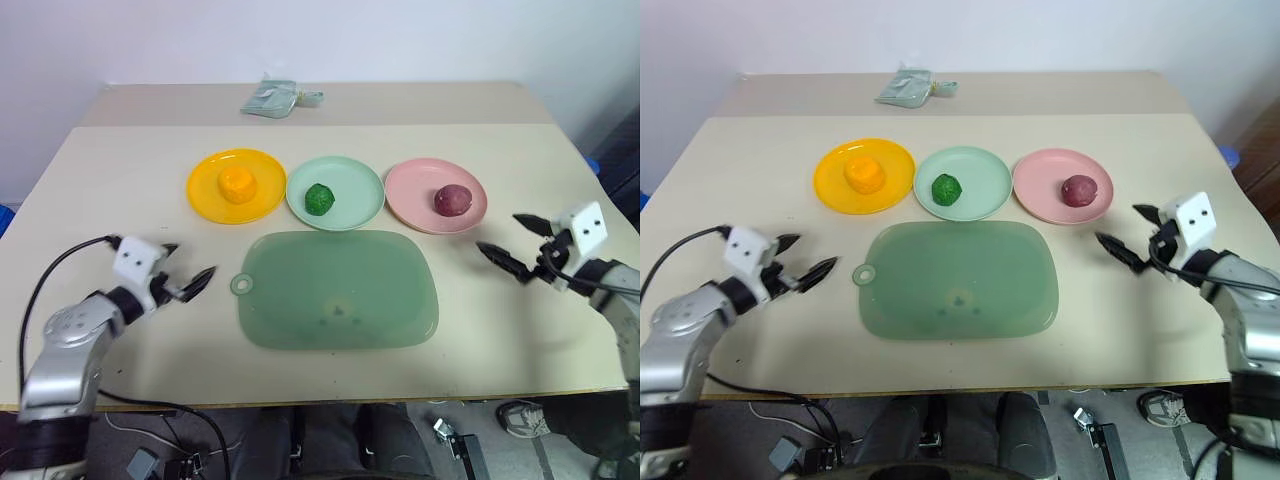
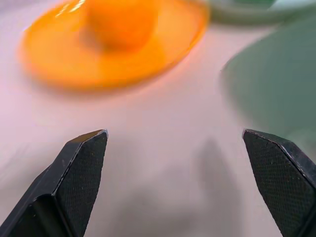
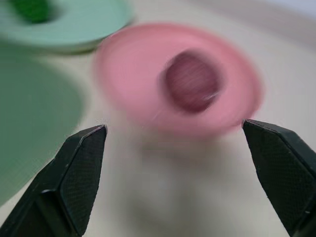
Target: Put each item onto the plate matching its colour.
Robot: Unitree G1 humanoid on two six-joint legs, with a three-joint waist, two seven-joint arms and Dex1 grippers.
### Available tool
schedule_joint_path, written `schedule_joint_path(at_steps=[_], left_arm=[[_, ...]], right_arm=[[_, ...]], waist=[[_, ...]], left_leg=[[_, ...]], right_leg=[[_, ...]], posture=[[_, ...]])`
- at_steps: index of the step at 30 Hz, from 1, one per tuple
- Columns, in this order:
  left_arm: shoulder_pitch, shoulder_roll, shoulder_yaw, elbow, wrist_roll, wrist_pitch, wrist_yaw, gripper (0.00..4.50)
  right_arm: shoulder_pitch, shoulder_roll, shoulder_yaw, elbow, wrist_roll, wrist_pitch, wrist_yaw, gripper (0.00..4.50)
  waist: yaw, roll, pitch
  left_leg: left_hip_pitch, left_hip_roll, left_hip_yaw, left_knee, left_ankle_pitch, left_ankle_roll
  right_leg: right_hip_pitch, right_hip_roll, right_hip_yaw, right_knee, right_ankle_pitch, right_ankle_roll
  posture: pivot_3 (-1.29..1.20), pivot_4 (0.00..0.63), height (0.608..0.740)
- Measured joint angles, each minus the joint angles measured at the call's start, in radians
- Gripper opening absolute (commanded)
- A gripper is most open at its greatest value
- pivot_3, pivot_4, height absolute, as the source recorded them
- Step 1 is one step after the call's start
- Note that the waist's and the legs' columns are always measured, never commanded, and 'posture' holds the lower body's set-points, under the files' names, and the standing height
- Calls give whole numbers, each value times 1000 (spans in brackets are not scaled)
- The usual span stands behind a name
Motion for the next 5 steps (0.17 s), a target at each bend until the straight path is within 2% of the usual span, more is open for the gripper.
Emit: schedule_joint_path(at_steps=[5], left_arm=[[160, 1, 97, -56, -27, 5, 2, 4500]], right_arm=[[5, -28, -5, 57, 0, 12, 65, 4480]], waist=[[6, 0, 0]], left_leg=[[0, -1, 0, 0, -1, 0]], right_leg=[[-1, -6, 1, 1, 0, -1]], posture=[[0, 150, 740]])
